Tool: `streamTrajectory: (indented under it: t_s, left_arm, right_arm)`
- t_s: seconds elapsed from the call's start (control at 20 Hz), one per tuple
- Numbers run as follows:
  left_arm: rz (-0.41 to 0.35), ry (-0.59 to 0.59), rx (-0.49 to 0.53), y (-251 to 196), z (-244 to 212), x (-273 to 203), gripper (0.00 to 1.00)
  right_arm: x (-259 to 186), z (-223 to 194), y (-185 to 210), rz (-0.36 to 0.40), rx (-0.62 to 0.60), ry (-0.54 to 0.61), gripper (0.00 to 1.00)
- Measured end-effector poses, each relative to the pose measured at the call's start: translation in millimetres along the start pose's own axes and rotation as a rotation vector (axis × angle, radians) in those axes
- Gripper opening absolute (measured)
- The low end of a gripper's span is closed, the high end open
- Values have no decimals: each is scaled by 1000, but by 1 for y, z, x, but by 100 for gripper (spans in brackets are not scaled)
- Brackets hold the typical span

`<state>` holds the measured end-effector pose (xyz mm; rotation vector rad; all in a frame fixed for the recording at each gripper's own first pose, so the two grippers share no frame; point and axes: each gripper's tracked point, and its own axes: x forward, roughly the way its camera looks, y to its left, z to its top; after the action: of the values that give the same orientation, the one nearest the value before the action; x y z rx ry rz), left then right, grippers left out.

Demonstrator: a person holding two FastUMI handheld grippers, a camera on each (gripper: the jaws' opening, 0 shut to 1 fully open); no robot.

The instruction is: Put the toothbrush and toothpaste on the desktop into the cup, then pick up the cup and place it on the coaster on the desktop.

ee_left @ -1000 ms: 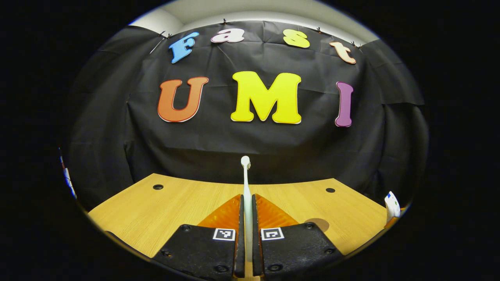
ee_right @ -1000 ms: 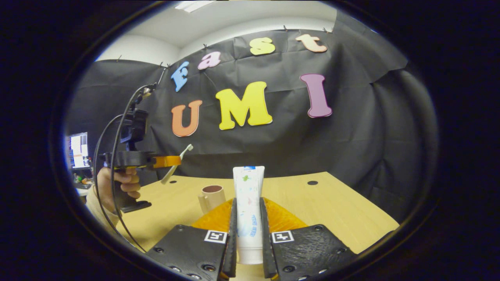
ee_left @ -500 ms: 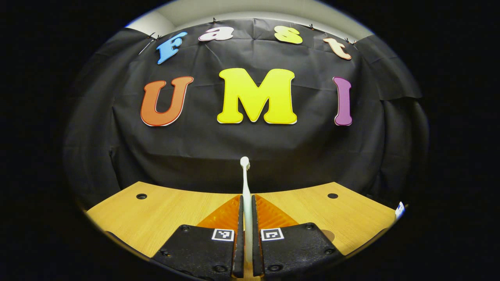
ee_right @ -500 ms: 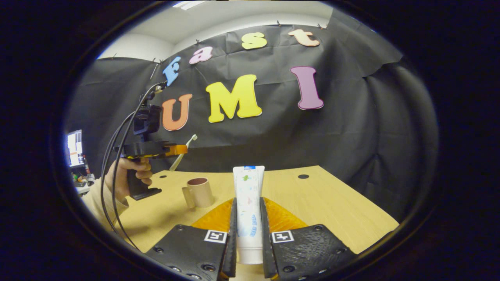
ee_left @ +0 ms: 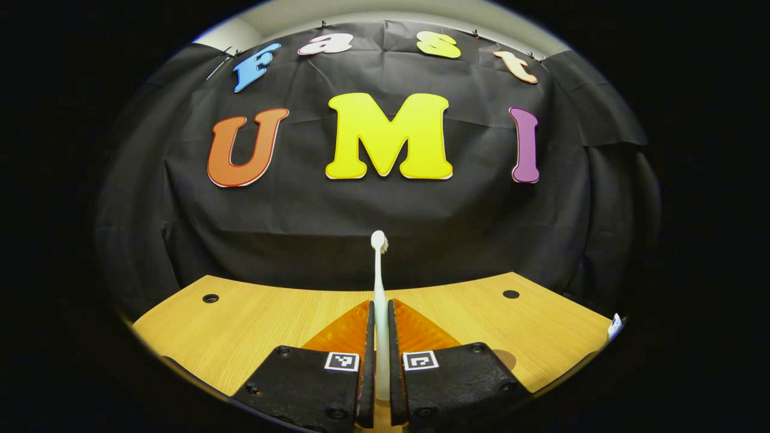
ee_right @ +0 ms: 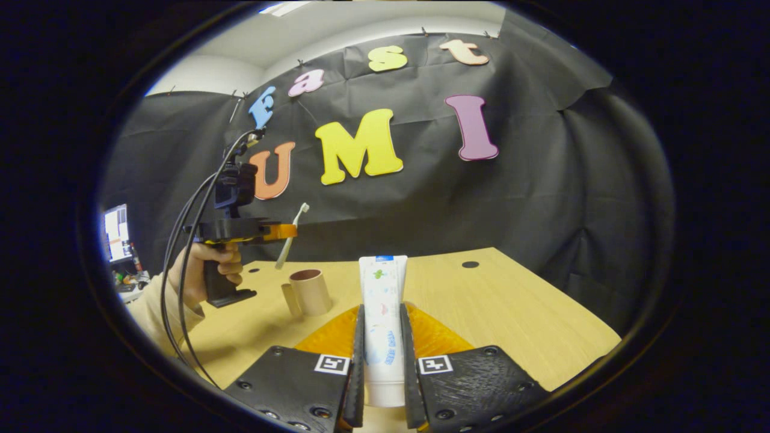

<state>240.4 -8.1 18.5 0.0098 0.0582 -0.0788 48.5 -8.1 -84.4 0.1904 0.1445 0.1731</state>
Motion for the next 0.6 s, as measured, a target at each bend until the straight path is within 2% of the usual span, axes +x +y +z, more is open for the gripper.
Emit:
streamTrajectory:
  t_s: [0.5,0.55,0.6]
  left_arm:
    - [-1,4,-3,1,0,-1,13]
    - [10,-1,-7,2,1,-4,18]
    - [6,0,-5,2,1,-6,38]
  right_arm:
    - [3,-5,-2,-8,15,21,27]
    - [4,-4,-1,-10,13,21,27]
    - [4,-3,-1,-12,10,22,27]
